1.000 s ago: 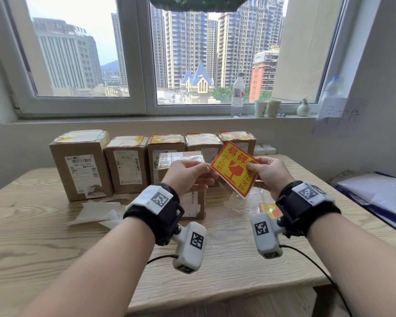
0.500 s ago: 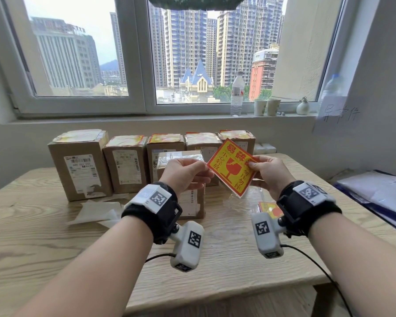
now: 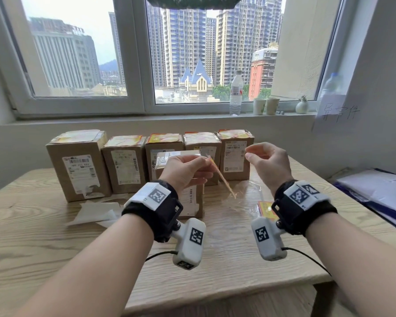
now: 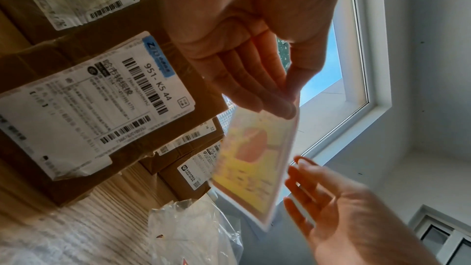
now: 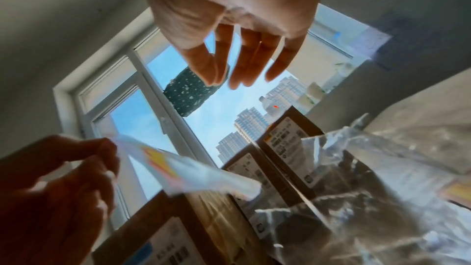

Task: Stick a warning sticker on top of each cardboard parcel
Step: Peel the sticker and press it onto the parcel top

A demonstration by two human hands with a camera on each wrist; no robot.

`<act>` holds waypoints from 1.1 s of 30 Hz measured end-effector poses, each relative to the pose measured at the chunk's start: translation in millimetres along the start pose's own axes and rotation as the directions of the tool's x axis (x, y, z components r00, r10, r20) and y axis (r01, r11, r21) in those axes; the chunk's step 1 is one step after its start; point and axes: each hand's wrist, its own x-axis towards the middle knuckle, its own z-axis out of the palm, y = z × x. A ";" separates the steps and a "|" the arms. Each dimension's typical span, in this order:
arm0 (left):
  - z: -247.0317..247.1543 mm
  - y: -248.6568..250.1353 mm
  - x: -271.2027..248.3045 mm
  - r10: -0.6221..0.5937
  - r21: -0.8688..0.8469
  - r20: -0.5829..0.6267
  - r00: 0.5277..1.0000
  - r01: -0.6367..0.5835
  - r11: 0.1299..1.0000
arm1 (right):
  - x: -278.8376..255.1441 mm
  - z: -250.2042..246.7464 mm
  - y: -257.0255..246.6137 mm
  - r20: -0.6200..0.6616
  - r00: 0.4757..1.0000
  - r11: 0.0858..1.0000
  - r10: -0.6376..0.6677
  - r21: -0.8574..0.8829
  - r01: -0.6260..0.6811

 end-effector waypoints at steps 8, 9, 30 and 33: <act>14.3 -3.2 3.8 0.038 0.043 0.048 0.998 -0.040 0.998 | -8.6 8.9 -26.3 0.394 0.905 0.986 -0.160 0.016 0.167; 15.1 -3.8 4.3 0.048 0.052 0.051 0.998 -0.051 0.997 | -9.2 8.9 -25.9 0.398 0.903 0.986 -0.159 0.010 0.169; 11.5 7.2 8.5 0.102 -0.032 -0.171 0.980 -0.110 0.993 | -3.9 1.3 -18.5 0.244 0.959 0.954 0.143 0.223 -0.199; 0.9 10.8 9.7 0.138 0.000 -0.258 0.956 -0.143 0.990 | -1.4 0.2 -18.5 0.217 0.961 0.938 0.172 0.261 -0.227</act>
